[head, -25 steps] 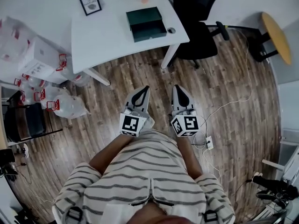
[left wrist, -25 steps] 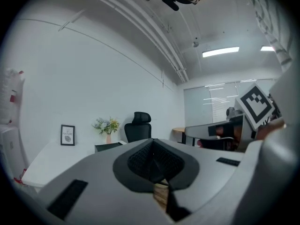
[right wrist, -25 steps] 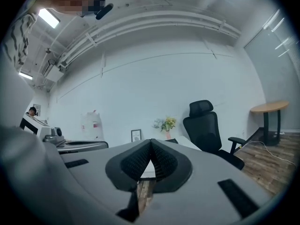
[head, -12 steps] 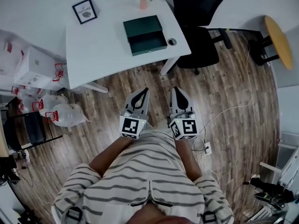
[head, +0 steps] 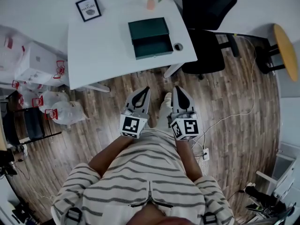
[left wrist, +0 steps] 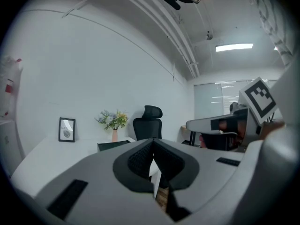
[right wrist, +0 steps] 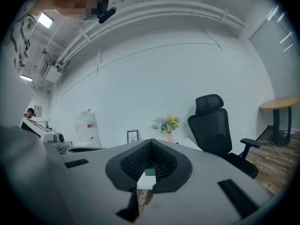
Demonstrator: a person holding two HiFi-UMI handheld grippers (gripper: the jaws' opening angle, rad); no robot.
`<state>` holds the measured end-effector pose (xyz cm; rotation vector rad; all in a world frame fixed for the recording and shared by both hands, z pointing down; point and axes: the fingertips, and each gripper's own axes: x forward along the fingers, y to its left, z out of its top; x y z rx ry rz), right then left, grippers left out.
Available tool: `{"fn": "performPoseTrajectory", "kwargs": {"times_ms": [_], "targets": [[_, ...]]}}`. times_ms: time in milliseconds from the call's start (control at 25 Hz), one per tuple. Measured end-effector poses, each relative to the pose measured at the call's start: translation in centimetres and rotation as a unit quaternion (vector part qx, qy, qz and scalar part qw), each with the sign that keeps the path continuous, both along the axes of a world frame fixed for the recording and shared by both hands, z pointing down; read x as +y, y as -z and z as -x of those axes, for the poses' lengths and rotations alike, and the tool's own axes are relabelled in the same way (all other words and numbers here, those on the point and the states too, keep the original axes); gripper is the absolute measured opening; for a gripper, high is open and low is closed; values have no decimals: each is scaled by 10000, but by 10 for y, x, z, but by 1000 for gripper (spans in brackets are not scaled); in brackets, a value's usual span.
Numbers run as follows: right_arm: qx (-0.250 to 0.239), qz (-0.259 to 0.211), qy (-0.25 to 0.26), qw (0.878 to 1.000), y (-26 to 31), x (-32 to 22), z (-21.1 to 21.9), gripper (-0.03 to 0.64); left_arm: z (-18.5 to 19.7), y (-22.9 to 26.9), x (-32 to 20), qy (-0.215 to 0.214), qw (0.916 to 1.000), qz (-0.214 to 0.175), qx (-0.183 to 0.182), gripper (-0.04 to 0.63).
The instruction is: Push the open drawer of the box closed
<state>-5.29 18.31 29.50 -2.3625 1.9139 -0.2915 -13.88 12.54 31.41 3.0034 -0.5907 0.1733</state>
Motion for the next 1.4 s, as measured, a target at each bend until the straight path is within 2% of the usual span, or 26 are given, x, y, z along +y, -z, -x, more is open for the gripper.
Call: {"fn": "performPoseTrajectory", "kwargs": {"times_ms": [320, 600, 800, 1040, 1240, 1400], "targets": [[-73, 163, 442, 9989, -9, -70, -60, 9, -50, -11, -62, 491, 9986, 152, -110, -5], [-131, 435, 944, 9945, -20, -116, -126, 9, -104, -27, -97, 1034, 9935, 413, -235, -5], [-191, 637, 1355, 9885, -38, -146, -156, 9, -129, -50, -116, 1522, 9856, 566, -483, -5], [-204, 873, 1853, 9786, -69, -176, -185, 9, -151, -74, -135, 2137, 9718, 687, -721, -4], [-303, 987, 1968, 9750, -87, -198, -196, 9, -150, -92, -146, 2411, 9636, 784, -852, -3], [-481, 1207, 1979, 9716, -105, -214, -200, 9, -148, -107, -153, 2476, 9604, 901, -906, -3]]}}
